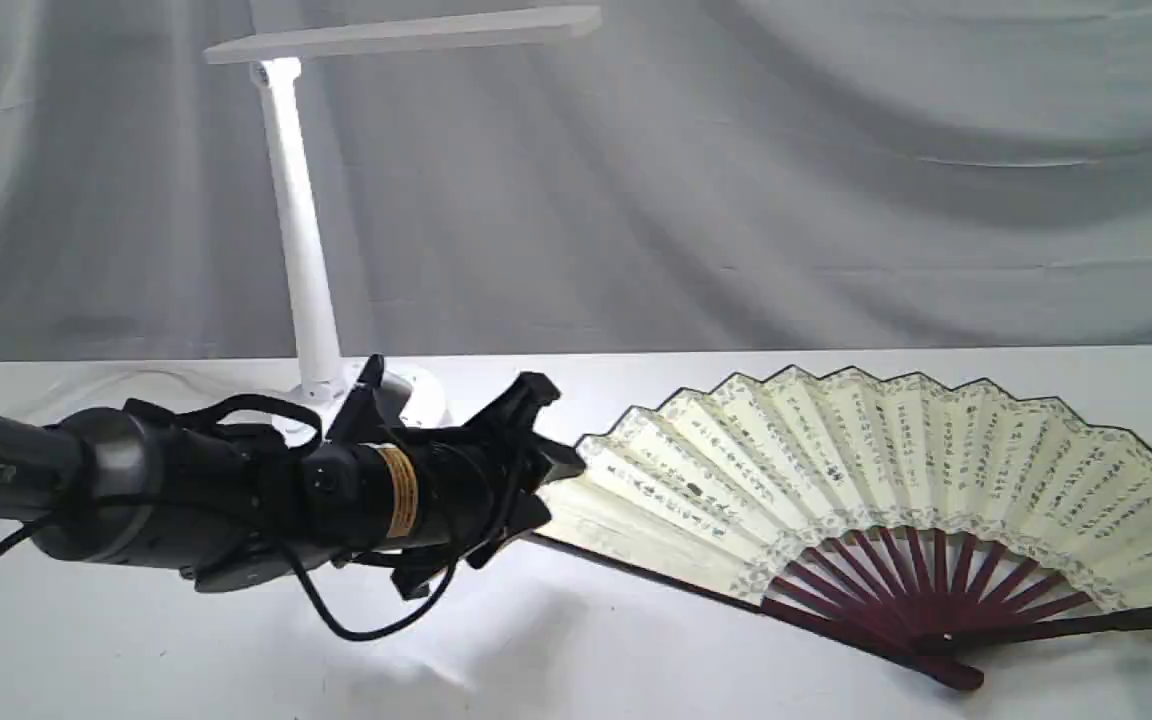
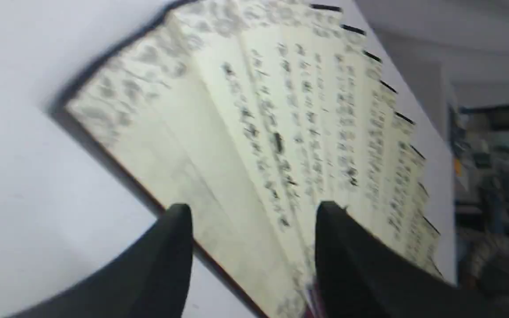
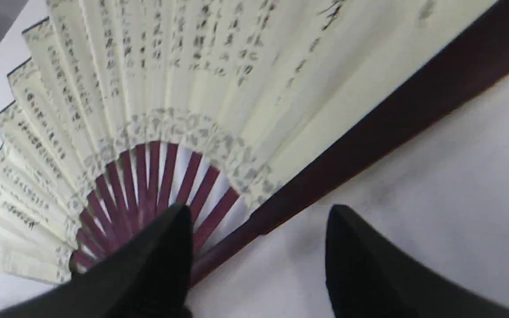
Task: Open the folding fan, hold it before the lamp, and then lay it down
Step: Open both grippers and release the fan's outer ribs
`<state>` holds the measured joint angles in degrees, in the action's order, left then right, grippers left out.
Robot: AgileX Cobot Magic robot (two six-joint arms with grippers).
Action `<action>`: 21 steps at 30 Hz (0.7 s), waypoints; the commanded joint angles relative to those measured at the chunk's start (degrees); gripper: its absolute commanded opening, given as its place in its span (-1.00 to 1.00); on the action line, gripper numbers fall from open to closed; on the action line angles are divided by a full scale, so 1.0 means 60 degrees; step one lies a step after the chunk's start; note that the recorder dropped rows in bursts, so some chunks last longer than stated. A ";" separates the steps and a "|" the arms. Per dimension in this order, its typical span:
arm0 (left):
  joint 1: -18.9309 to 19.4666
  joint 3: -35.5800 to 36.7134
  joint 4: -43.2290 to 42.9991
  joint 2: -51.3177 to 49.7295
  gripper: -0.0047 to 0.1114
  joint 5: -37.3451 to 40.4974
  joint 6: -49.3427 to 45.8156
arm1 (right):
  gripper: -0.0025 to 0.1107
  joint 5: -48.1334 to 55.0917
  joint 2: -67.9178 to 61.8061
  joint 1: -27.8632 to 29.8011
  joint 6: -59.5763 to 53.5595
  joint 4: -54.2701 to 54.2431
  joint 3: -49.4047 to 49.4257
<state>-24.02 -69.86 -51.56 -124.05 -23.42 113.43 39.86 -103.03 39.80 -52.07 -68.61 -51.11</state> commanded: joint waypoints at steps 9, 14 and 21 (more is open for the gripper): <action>0.0018 -0.0183 -0.1753 0.0895 -0.27 0.4064 0.0796 | -0.23 0.0196 0.0138 -0.2568 0.4003 0.4932 -0.1441; 0.0018 -0.0184 -0.1873 0.1268 -0.51 0.4501 0.0445 | -0.26 0.0539 0.0138 -0.3629 0.5640 0.6943 -0.1999; 0.0018 -0.0810 -0.1282 0.1595 -0.83 0.7735 -0.2885 | -0.27 0.0431 0.0138 -0.4657 0.6525 0.8377 -0.2062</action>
<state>-24.02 -73.81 -61.27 -115.55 16.80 103.29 43.12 -103.00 12.68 -14.08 -20.99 -63.05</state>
